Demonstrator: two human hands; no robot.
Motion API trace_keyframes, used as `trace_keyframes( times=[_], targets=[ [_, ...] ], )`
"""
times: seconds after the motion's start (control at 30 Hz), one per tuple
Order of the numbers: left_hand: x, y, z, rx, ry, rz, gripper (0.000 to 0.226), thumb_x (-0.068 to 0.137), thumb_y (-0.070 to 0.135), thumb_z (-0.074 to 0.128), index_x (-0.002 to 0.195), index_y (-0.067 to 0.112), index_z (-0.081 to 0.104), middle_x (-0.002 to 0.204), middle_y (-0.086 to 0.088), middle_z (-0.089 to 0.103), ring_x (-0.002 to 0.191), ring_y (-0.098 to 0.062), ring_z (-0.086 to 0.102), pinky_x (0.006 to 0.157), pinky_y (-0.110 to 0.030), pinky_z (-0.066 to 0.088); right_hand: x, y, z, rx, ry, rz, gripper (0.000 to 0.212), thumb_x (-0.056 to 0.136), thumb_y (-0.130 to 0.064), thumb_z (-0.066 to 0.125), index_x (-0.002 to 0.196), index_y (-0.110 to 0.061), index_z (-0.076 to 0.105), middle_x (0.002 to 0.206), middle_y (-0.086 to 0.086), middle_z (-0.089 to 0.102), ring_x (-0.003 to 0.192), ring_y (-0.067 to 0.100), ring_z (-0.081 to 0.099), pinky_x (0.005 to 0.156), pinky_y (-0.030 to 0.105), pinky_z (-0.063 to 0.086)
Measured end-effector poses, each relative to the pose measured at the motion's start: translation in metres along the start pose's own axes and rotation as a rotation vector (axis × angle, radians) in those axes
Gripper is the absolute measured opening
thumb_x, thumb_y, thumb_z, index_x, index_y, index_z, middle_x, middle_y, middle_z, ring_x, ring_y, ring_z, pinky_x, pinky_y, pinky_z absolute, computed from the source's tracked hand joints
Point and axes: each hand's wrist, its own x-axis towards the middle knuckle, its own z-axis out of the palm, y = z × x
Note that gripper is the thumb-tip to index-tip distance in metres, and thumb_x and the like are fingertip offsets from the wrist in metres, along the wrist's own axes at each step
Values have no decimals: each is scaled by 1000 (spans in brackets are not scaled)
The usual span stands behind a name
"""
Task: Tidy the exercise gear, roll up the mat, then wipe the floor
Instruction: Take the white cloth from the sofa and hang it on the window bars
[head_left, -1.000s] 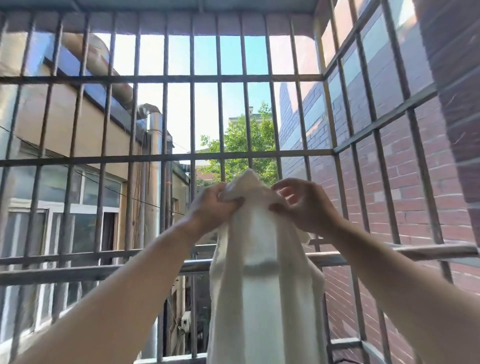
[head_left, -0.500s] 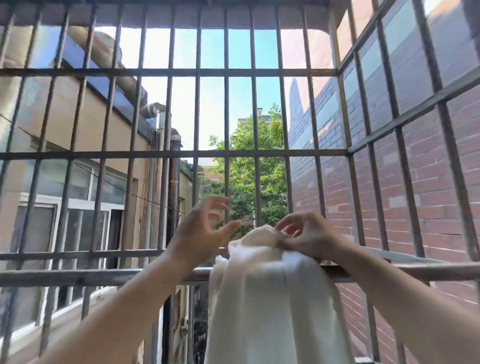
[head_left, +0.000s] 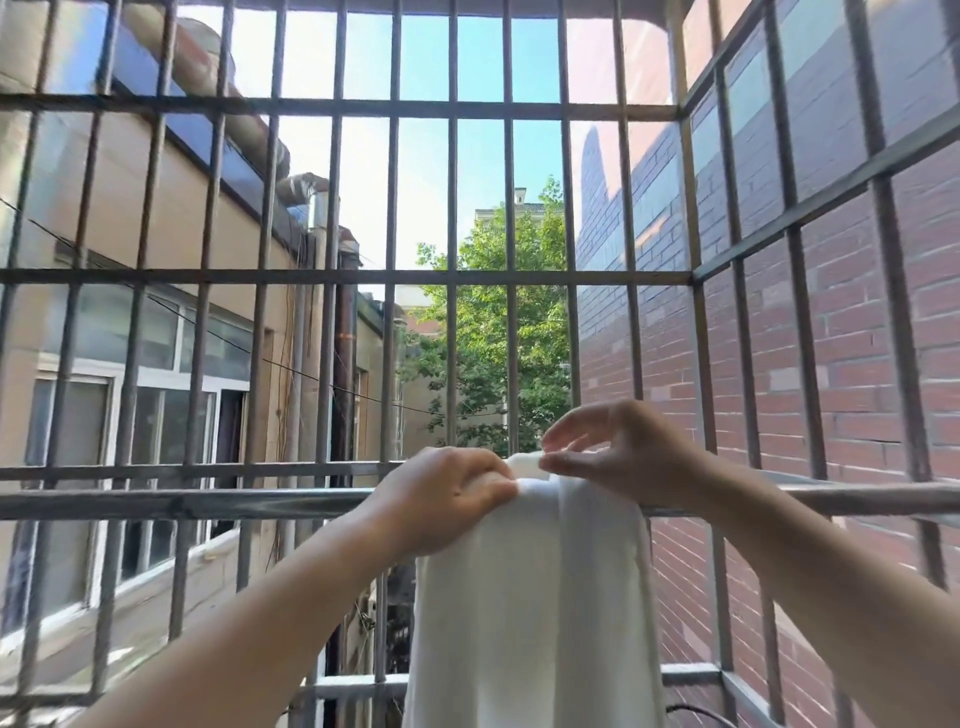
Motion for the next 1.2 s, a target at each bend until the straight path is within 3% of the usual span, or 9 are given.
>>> trace_keyframes(
  times=[0.17, 0.3, 0.43, 0.53, 0.73, 0.93, 1.03, 1.13, 1.2],
  targets=[
    [-2, 4, -2, 22, 58, 6, 19, 82, 47, 63, 96, 35, 68, 91, 8, 67, 81, -7, 62, 75, -30, 53, -22, -7, 11, -257, -54, -47, 35, 69, -36, 80, 102, -26, 71, 91, -13, 65, 74, 0, 58, 59, 2, 37],
    [-13, -5, -17, 62, 68, 39, 27, 77, 51, 66, 101, 38, 65, 100, 11, 67, 87, -7, 63, 75, -31, 55, -30, -3, 14, -274, 44, -66, 30, 66, -35, 82, 94, -26, 74, 96, -3, 73, 84, 10, 65, 78, 21, 48],
    [-30, -17, -33, 24, 70, 47, 33, 70, 50, 69, 100, 39, 62, 93, 24, 64, 83, 2, 64, 75, -28, 57, -38, -1, 16, -292, 161, -96, 20, 68, -36, 80, 84, -27, 74, 91, -5, 73, 83, 12, 66, 78, 28, 52],
    [-36, -21, -31, -8, 74, 44, 42, 66, 47, 72, 104, 31, 65, 94, 20, 65, 85, 0, 65, 79, -28, 57, -40, 2, 18, -252, 234, -99, 11, 70, -29, 80, 79, -24, 75, 87, -5, 74, 81, 13, 67, 76, 31, 52],
    [-33, -15, -19, -22, 235, 55, 16, 72, 30, 78, 85, 33, 69, 84, 19, 65, 79, -6, 64, 75, -32, 56, -40, 1, 13, -200, 278, -101, 6, 72, -21, 79, 77, -21, 76, 77, -3, 74, 68, 9, 65, 69, 20, 47],
    [-13, -2, -32, -47, 274, 40, 15, 77, 27, 73, 78, 39, 64, 77, 21, 66, 70, -3, 63, 61, -17, 46, -21, -3, -10, -163, 287, -83, 11, 74, -21, 78, 84, -18, 76, 78, -9, 69, 67, -1, 58, 63, -5, 37],
    [3, 0, -39, -111, 309, 2, 10, 79, 25, 72, 81, 33, 66, 79, 14, 68, 72, -6, 64, 64, -20, 47, -8, 1, -16, -131, 273, -39, 13, 76, -22, 75, 89, -17, 75, 84, -5, 70, 72, 1, 57, 63, -1, 36],
    [17, -2, -39, -105, 254, -27, 10, 83, 22, 68, 81, 32, 66, 81, 11, 67, 76, -9, 63, 74, -28, 52, 3, 10, -16, -111, 228, 10, 14, 76, -25, 75, 89, -19, 75, 90, -1, 73, 75, 4, 60, 70, 19, 50],
    [23, -6, -36, -61, 189, -80, 5, 84, 23, 67, 83, 28, 67, 84, 9, 67, 79, -8, 61, 79, -30, 50, 7, 15, -15, -120, 173, 43, 19, 75, -27, 77, 91, -18, 74, 93, -1, 73, 74, 0, 60, 72, 19, 53]
  ],
)
